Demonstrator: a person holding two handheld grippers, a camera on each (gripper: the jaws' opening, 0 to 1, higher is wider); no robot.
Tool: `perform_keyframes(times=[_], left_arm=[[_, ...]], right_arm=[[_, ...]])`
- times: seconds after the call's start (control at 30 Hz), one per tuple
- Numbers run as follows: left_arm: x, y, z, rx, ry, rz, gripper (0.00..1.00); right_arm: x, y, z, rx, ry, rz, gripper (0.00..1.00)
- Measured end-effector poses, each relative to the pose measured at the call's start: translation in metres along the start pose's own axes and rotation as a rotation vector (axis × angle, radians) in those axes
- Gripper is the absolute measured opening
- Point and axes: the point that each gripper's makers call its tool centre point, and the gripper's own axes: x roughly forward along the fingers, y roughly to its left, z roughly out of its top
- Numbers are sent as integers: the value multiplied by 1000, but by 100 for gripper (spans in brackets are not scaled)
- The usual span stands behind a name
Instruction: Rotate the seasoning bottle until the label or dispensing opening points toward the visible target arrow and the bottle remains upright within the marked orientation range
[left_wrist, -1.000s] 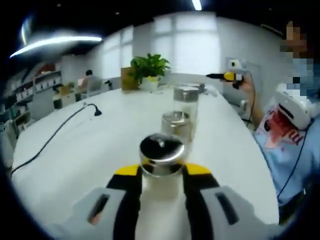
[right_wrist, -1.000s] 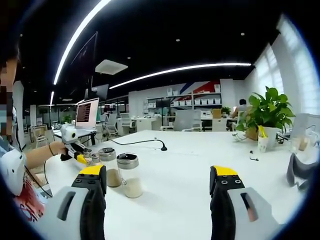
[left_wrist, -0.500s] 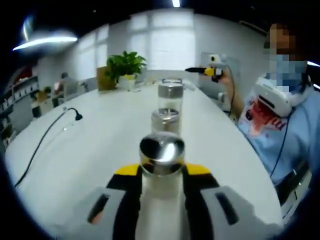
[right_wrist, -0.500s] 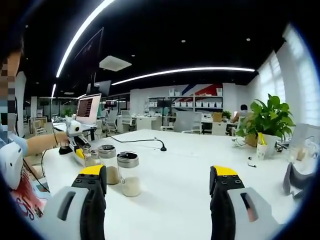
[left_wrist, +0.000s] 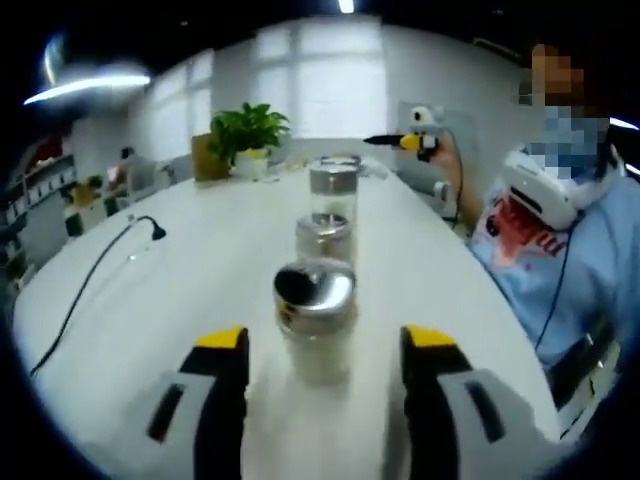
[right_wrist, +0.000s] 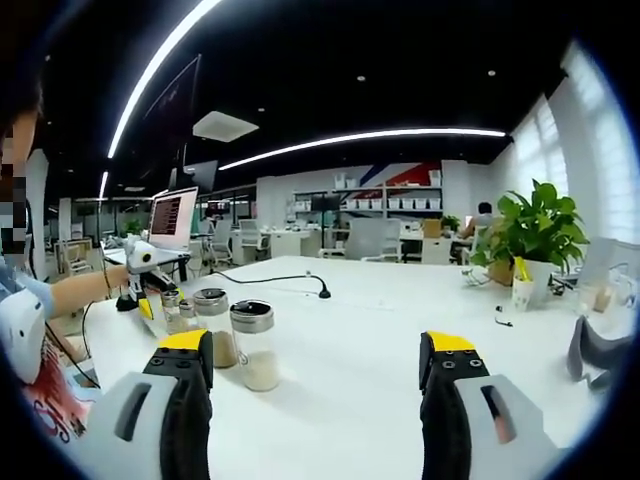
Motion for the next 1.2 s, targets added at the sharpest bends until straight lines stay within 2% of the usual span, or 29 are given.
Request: perform_keyframes(times=[0.03,0.1,0.2,0.27,0.33,0.37,0.4,0.47,0.5,0.53,0.57,0.6,0.67,0.7,0.73,0.83,0.97,1.07,1.17,1.2], left_arm=[[-2,-1,1,-7,-15,24,60],[-8,-5,1,38,-48,81,53],[-14,-10,-1,-34,-88,161,59],[-23,-3,-1,-67,-100,297,62],[-30,1,0,-116,-116,404,66],[-33,3,4,-136,-151,454,67],[-32,1,9,-135,-179,459,67],[-33,-1,18,-236,-260,498,66],[-35,1,17,-316,-287,536,66],[-35,1,13,-369,-277,556,65],[-35,2,16,-371,-299,585,64],[-34,2,15,-383,-290,620,64],[-28,1,10,-371,-242,705,63],[-27,3,11,-355,-240,735,62],[-25,5,18,-323,-269,754,62],[-18,6,21,-370,-296,769,62],[-18,17,11,-402,-289,868,56],[-19,19,13,-411,-335,869,50],[-14,18,15,-417,-342,861,50],[-13,19,14,-405,-324,876,50]], right_arm=[[0,0,0,3,1,2,88],[0,1,0,-2,1,4,88],[1,5,1,-22,3,12,87],[1,7,1,-25,2,20,87],[2,9,0,-22,3,29,87],[3,10,0,-21,5,30,87],[3,10,-2,-20,9,29,87],[3,9,-3,-15,17,23,87],[3,8,-3,-11,16,19,87],[2,7,-2,-9,13,15,87],[1,6,-1,-11,11,12,87],[0,5,0,-15,8,9,87],[-2,3,1,-19,6,2,87],[-3,2,2,-21,4,-3,87],[-4,1,3,-23,1,-8,87],[-5,1,6,-22,-9,-14,87],[-5,2,6,-25,-7,-6,87],[-7,0,6,-22,-7,-15,87],[-8,-2,7,-22,-12,-24,87],[-8,-2,7,-22,-12,-25,87]])
